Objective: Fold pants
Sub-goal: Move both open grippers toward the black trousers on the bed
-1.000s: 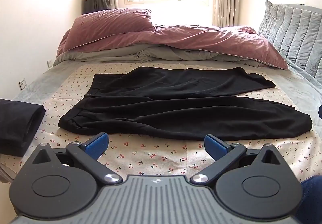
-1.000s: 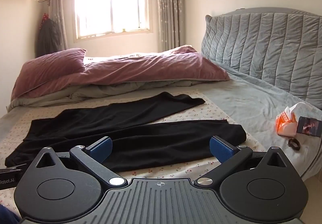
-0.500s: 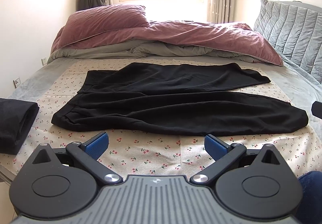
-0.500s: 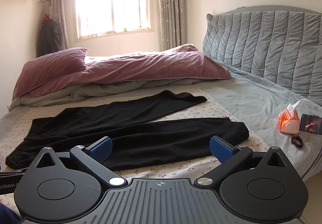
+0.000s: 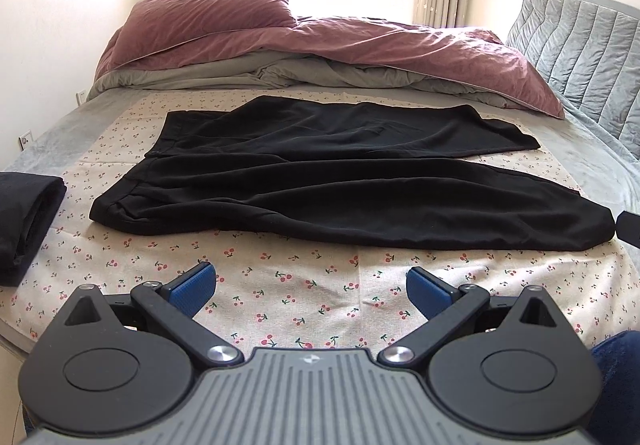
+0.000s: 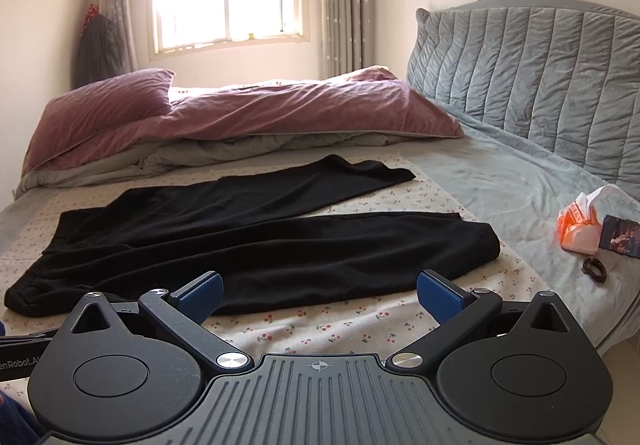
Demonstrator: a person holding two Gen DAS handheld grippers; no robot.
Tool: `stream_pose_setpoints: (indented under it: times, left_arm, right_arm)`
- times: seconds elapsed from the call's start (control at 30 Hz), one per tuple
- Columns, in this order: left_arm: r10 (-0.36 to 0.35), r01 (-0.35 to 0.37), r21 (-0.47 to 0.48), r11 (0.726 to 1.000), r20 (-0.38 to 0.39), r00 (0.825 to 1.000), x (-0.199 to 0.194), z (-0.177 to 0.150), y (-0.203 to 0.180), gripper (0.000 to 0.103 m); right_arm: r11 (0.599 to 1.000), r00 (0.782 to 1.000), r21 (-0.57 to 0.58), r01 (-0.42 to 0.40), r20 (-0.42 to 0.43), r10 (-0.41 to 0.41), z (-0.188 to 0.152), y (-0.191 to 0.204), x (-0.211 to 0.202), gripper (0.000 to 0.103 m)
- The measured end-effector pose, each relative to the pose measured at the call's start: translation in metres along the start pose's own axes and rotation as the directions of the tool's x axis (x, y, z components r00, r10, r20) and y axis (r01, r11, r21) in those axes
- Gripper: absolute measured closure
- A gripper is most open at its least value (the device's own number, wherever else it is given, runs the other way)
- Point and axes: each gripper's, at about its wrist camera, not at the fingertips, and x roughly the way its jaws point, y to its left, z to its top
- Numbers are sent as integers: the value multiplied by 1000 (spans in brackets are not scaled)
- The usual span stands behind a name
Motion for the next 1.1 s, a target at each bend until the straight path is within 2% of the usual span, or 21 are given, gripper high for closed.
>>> stream_pose_setpoints:
  times: [0.37,0.57,0.7,0.77,0.83,0.9,0.93,1.0,1.1]
  left_arm:
    - [40,-40,8,999,-30,999,33,9,12,0]
    - [70,-71,-9,997,-66,995,63,20,29,0]
    - [73,-80,-51,996,-120,990,90,34,52,0]
    - [47,-66,-115,991,-167,985,107,46,75,0]
    - [43,-89,-219,972,-207,977,124,60,109,0]
    - [66,-140,-326,935,-226,972,138,76,148,0]
    - [90,-171,-377,910,-222,971,144,84,167,0]
    - [138,-233,-454,860,-233,963,158,95,199,0]
    - [145,-298,-562,772,-301,942,181,90,236,0]
  right_arm:
    - [998,997,-61,11,-70,-15,-12,14,35,0]
    - [996,993,-89,14,-115,-24,-9,25,71,0]
    - [993,989,-121,4,-149,-22,-5,34,102,0]
    - [990,980,-136,-25,-199,-3,0,35,129,0]
    - [998,957,-57,-42,-288,24,9,20,163,0]
    - [997,923,75,-20,-383,47,25,-5,199,0]
    - [990,912,143,16,-408,44,33,-20,218,0]
    - [973,912,215,84,-411,12,45,-46,246,0]
    - [929,892,314,195,-451,-35,33,-75,269,3]
